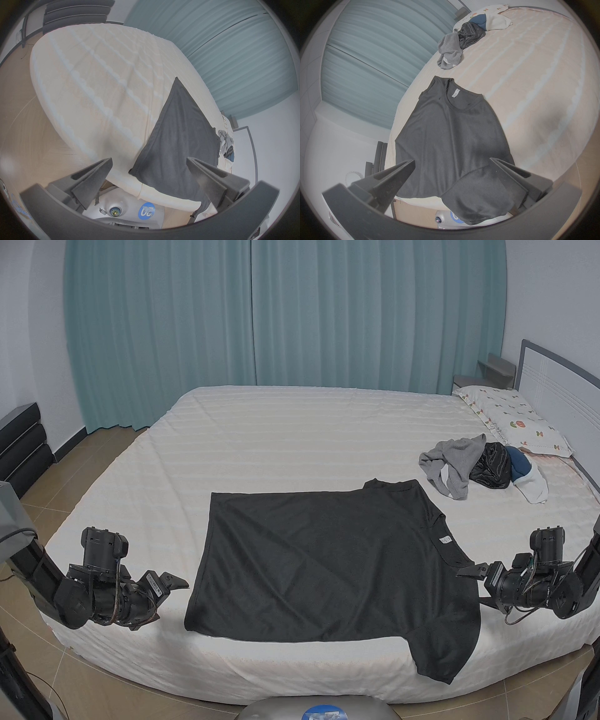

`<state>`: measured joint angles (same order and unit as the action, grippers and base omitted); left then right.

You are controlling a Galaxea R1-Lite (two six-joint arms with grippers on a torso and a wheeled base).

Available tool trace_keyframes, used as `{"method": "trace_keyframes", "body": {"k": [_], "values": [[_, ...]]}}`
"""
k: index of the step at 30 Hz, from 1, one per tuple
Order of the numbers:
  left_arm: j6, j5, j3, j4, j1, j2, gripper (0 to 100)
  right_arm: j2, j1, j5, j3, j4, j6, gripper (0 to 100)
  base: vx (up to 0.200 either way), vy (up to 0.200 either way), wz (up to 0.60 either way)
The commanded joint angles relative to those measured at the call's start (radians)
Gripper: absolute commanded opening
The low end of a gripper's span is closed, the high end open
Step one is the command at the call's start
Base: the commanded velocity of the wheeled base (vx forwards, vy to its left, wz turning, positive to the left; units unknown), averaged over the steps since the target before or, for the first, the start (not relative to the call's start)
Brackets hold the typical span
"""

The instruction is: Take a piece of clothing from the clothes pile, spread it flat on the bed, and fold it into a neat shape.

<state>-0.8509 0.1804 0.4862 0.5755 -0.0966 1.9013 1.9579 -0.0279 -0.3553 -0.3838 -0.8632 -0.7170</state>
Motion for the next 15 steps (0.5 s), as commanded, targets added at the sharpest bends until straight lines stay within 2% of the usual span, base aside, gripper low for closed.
{"method": "trace_keyframes", "body": {"k": [1,10,15], "values": [[-0.002,0.001,-0.015,0.018,-0.002,0.044,100,0.009,0.002,-0.002,0.008,0.0,0.002,100,0.0,0.0,0.0],[0.016,0.01,0.034,0.052,-0.011,0.124,100,0.01,0.011,-0.002,0.013,0.0,0.002,100,0.0,0.0,0.0],[0.023,0.001,0.032,0.136,-0.064,0.193,100,0.016,0.016,-0.004,0.02,0.0,0.004,100,0.0,0.0,0.0]]}}
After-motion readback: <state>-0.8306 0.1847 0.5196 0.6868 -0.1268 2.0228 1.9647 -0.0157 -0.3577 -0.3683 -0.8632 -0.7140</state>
